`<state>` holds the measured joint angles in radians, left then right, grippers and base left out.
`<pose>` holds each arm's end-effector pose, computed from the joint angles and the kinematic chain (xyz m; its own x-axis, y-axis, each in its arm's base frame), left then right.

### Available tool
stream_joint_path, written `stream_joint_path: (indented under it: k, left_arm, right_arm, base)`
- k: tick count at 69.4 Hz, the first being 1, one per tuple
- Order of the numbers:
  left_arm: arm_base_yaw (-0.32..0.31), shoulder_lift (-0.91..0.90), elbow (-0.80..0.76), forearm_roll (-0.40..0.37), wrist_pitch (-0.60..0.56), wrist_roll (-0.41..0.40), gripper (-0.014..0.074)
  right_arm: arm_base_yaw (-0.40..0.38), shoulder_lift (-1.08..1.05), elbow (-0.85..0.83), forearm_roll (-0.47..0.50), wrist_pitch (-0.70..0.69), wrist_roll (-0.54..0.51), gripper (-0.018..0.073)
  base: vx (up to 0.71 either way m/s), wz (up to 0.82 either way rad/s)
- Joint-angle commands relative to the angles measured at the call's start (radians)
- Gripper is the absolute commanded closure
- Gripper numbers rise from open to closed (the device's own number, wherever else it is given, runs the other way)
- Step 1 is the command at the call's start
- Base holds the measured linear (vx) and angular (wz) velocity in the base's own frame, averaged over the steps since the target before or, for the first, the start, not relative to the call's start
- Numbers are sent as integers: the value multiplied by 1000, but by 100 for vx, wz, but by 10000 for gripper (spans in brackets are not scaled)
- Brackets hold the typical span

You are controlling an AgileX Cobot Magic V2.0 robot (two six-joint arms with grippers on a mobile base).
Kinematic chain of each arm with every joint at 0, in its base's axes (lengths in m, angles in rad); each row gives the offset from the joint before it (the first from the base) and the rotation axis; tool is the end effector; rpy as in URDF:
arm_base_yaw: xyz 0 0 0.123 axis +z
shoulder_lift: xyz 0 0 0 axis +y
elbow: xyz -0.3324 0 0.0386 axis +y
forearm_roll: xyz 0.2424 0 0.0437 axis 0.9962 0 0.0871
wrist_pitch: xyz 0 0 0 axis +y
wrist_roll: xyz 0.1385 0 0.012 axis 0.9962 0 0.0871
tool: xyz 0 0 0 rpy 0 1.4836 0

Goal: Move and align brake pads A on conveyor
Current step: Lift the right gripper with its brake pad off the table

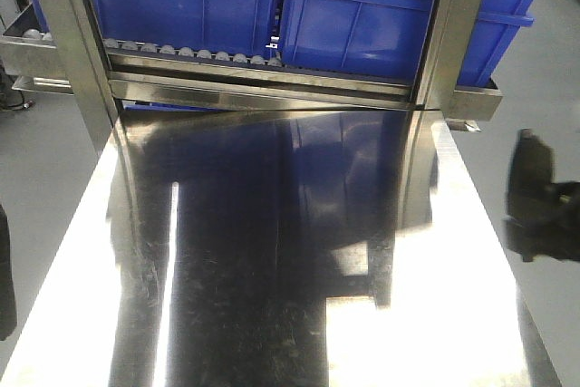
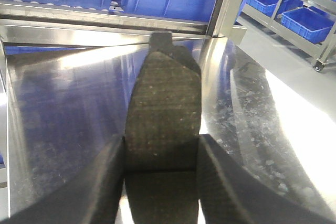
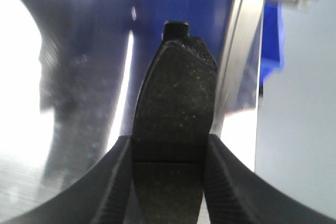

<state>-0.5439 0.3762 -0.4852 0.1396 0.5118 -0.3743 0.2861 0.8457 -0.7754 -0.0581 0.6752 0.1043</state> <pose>0.0676 -0.0298 0.3082 -0.3690 -0.0680 -0.9269 0.3807 0.8988 -0.2175 0.1580 0.0412 0.3390 -0.6003 -0.1152 -0.7915 -0.2195 0.9753 0.0245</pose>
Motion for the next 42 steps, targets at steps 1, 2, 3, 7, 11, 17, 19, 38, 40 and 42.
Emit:
stream_joint_path:
  k: [1, 2, 3, 7, 11, 17, 19, 38, 40, 42]
  left_arm:
    - [-9, 5, -30, 8, -94, -1, 602]
    - [-9, 5, -30, 8, -94, -1, 602]
    - [-9, 5, -30, 8, -94, -1, 602]
    - [-9, 5, -30, 8, -94, -1, 602]
    - [-9, 5, -30, 8, -94, -1, 602]
    - [-9, 5, -30, 8, -94, -1, 602]
    - [-9, 5, -30, 8, -94, -1, 602]
    - [-9, 5, -30, 8, -94, -1, 602]
    - [-9, 5, -30, 8, -94, -1, 602]
    - [-9, 5, -30, 8, -94, -1, 602]
  right_arm:
    - [-3, -147, 29, -10, -118, -16, 561]
    - [-3, -167, 37, -10, -123, -16, 561]
    - [-3, -177, 46, -10, -128, -16, 561]
    - [-3, -264, 83, -10, -148, -22, 561]
    - [-3, -336, 121, -9, -169, -32, 561]
    - [-3, -426, 175, -9, -195, -42, 561]
    - [-3, -445, 191, -9, -201, -41, 561]
    - [-3, -550, 243, 0, -218, -42, 561]
    - [-3, -550, 243, 0, -218, -42, 561]
    - [-3, -550, 243, 0, -218, -42, 561]
  base:
    - [0, 0]
    - [0, 0]
    - [0, 0]
    - [0, 0]
    - [0, 0]
    - [0, 0]
    - [0, 0]
    - [0, 0]
    - [0, 0]
    - [0, 0]
